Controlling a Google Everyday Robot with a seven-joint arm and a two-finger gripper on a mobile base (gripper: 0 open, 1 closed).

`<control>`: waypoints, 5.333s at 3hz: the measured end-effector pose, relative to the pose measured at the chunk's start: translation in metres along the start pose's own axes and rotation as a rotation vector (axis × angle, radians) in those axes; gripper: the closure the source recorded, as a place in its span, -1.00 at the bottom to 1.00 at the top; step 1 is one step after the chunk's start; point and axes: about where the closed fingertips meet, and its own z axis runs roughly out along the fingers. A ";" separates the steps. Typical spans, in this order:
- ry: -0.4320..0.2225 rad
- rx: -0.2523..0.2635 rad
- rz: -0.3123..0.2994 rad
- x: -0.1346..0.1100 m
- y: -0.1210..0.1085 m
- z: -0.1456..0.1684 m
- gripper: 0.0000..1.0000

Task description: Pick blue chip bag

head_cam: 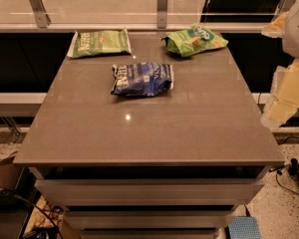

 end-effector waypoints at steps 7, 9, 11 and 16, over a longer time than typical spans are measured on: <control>-0.118 0.057 -0.073 -0.081 -0.094 0.068 -1.00; -0.141 -0.019 -0.128 -0.118 -0.100 0.117 -1.00; -0.074 -0.019 -0.139 -0.146 -0.098 0.164 -1.00; -0.020 -0.182 -0.281 -0.196 -0.092 0.229 -1.00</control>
Offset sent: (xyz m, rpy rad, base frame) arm 0.0168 0.0047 0.0090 -0.1237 -0.0029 -0.0678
